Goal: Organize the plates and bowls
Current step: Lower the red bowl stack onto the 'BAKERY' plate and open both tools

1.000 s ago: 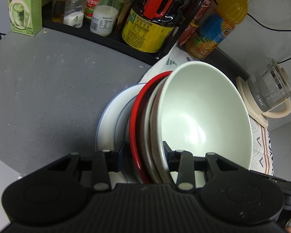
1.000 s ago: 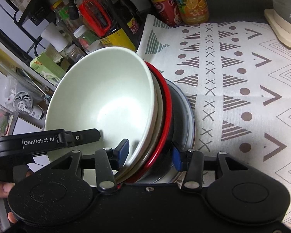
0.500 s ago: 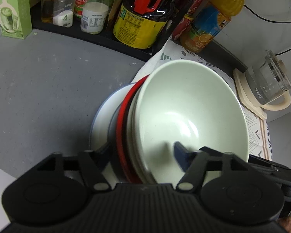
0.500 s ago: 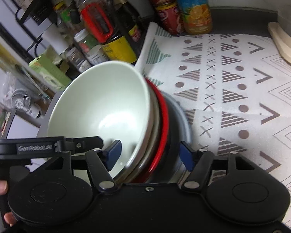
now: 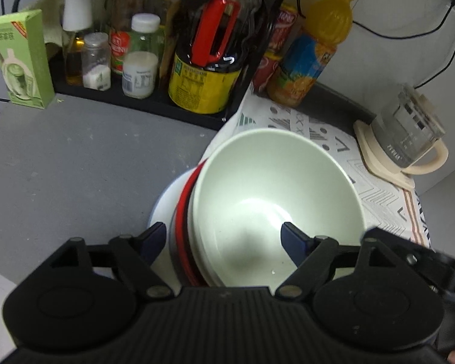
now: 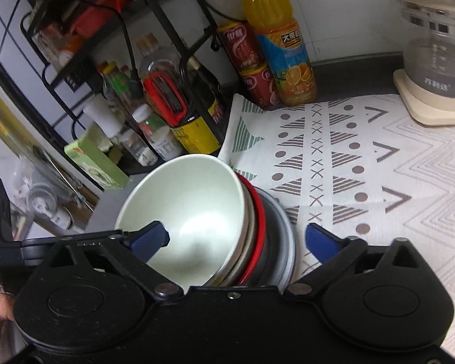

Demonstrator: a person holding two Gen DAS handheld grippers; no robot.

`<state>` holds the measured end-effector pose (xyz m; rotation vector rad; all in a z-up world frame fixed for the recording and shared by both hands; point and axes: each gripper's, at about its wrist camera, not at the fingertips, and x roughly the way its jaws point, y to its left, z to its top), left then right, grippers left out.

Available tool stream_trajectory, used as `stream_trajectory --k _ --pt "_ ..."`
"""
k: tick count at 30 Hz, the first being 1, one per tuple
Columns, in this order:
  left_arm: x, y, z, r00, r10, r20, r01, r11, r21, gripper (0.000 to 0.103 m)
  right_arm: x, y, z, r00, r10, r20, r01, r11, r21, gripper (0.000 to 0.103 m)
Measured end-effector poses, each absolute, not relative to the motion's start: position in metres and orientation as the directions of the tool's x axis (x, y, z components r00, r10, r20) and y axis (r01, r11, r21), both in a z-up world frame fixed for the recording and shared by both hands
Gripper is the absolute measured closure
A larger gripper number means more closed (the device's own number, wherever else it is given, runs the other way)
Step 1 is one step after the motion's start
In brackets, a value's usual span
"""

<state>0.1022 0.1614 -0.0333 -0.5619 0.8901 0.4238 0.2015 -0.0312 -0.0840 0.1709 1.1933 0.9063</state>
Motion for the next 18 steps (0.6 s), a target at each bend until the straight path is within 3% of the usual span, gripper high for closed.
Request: stream_trajectory --k 8,13,18 --pt "0.092 0.147 -0.017 0.596 0.125 -0.794 -0.553 0.78 -0.293 0.014 0.187 -0.056 -0.062 0.144 0.683 -0.716 -0.503 0.674 0.541 0.0" --pt "0.084 0.13 -0.008 0.617 0.118 -0.778 -0.513 0.811 -0.283 0.0 0.18 -0.074 -0.051 0.192 0.669 -0.718 -0.489 0.7 0.521 0.0" --pt "0.078 0.116 0.002 0.646 0.115 -0.755 -0.486 0.825 -0.29 0.0 0.172 -0.092 -0.043 0.245 0.646 -0.722 -0.453 0.735 0.504 0.0"
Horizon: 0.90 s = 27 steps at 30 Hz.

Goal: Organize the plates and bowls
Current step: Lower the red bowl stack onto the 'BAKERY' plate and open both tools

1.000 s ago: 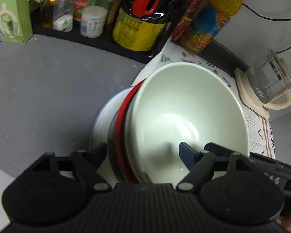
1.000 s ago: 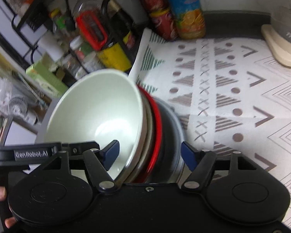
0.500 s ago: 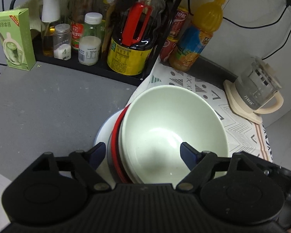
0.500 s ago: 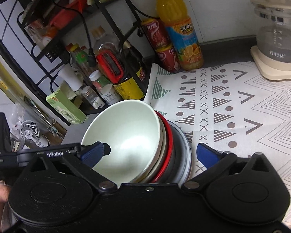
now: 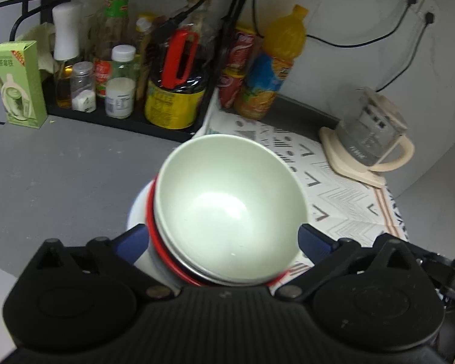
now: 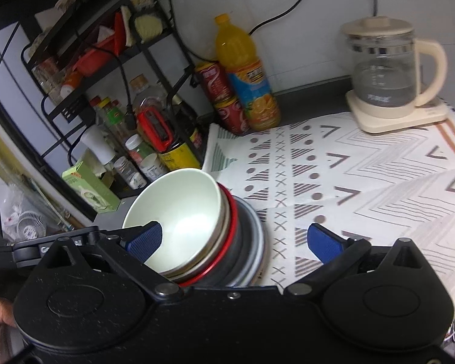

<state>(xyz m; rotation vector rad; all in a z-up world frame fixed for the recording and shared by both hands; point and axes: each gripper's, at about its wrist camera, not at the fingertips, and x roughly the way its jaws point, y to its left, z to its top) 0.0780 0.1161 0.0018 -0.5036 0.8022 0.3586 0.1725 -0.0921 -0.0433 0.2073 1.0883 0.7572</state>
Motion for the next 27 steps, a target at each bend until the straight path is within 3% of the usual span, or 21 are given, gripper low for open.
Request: stream_trajectory --k 27 --pt "0.033 0.064 0.018 0.705 0.099 -0.702 -0.373 0.894 -0.248 0.0 0.124 -0.172 -0.012 0.422 0.606 -0.675 -0.39 0.793 0.468 0.0"
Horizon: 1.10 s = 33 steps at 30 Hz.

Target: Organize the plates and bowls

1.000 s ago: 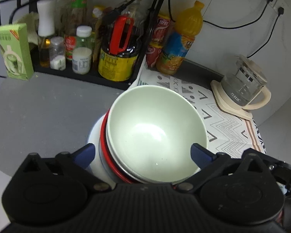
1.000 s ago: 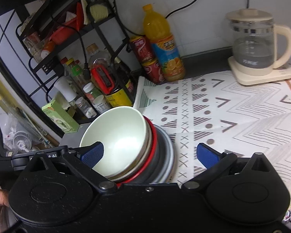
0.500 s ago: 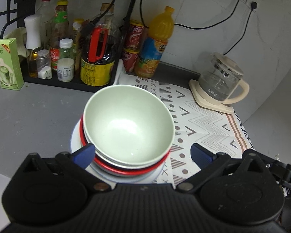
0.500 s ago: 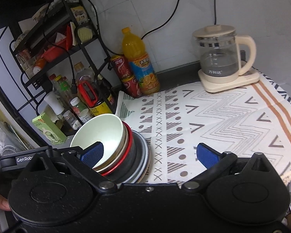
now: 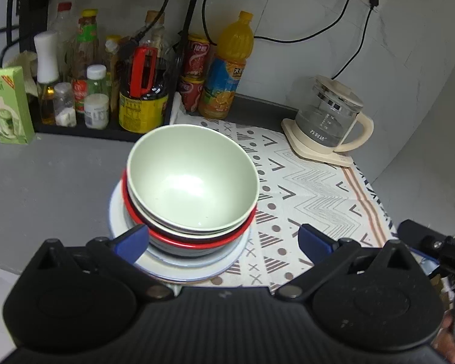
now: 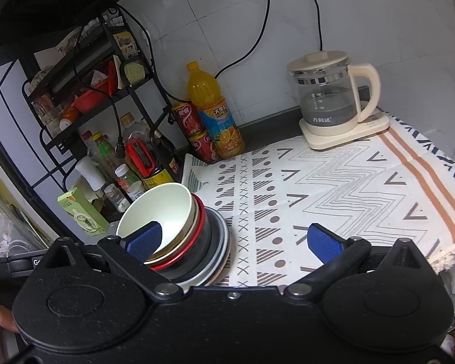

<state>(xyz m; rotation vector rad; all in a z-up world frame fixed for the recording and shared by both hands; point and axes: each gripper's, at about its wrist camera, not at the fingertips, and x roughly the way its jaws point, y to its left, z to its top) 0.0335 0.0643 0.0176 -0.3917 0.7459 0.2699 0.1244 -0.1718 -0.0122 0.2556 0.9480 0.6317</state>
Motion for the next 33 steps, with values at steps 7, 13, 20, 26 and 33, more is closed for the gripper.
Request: stream_trajectory --k 7,13,20,26,33 --pt "0.019 0.067 0.017 0.702 0.122 -0.702 -0.394 0.887 -0.24 0.0 0.108 -0.184 -0.006 0.454 0.568 -0.687 -0.376 0.821 0.43 0.0" --pt "0.005 0.062 0.022 0.709 0.123 -0.694 -0.366 0.906 -0.214 0.0 0.094 -0.187 0.0 0.462 0.55 -0.695 -0.394 0.83 0.394 0.0" --pt "-0.015 0.054 0.026 0.714 0.131 -0.687 -0.347 0.919 -0.186 0.0 0.077 -0.188 0.006 0.47 0.539 -0.699 -0.416 0.834 0.363 0.0" --pt "-0.029 0.05 0.023 0.706 0.151 -0.692 -0.348 0.925 -0.153 0.0 0.067 -0.184 0.005 0.458 0.54 -0.706 -0.434 0.829 0.352 0.0" --pt "-0.043 0.042 0.021 0.707 0.164 -0.688 -0.337 0.933 -0.124 0.0 0.055 -0.181 0.007 0.45 0.535 -0.715 -0.455 0.826 0.333 0.0"
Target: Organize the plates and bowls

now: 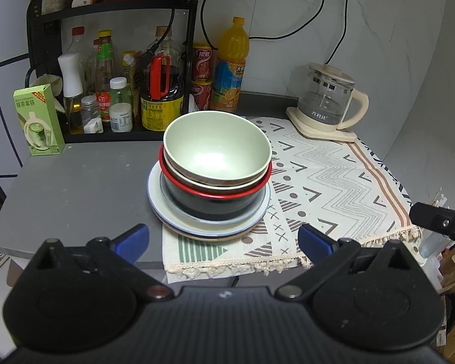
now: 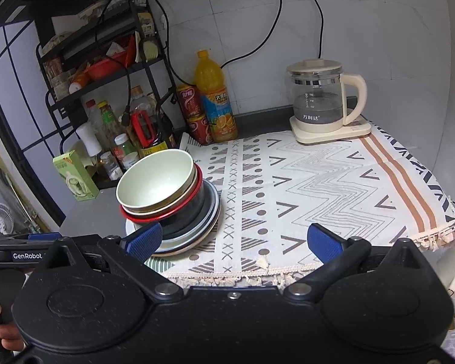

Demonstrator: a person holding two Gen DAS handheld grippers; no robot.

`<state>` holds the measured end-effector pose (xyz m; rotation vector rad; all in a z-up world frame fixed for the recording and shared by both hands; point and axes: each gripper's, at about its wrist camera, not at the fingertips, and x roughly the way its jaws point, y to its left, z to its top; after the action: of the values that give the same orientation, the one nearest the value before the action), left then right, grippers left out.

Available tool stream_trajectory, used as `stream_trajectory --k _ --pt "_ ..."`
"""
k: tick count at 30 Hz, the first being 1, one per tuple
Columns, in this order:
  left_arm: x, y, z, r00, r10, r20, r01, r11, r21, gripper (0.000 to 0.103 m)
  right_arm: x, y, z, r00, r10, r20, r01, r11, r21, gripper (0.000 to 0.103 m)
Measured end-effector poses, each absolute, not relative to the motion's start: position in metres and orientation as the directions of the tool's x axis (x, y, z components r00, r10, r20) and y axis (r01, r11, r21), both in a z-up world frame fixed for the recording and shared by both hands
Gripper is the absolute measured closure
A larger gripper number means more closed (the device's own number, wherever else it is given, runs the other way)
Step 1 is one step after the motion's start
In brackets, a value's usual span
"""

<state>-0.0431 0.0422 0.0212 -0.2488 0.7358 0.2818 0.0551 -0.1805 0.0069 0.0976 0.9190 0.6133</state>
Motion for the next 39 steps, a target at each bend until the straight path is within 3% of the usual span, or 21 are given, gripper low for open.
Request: stream_trajectory --k 39 --pt "-0.047 0.012 0.02 0.731 0.117 -0.672 -0.243 0.965 -0.095 0.0 0.028 -0.201 0.018 0.529 0.453 -0.717 -0.398 0.879 0.261 0.0"
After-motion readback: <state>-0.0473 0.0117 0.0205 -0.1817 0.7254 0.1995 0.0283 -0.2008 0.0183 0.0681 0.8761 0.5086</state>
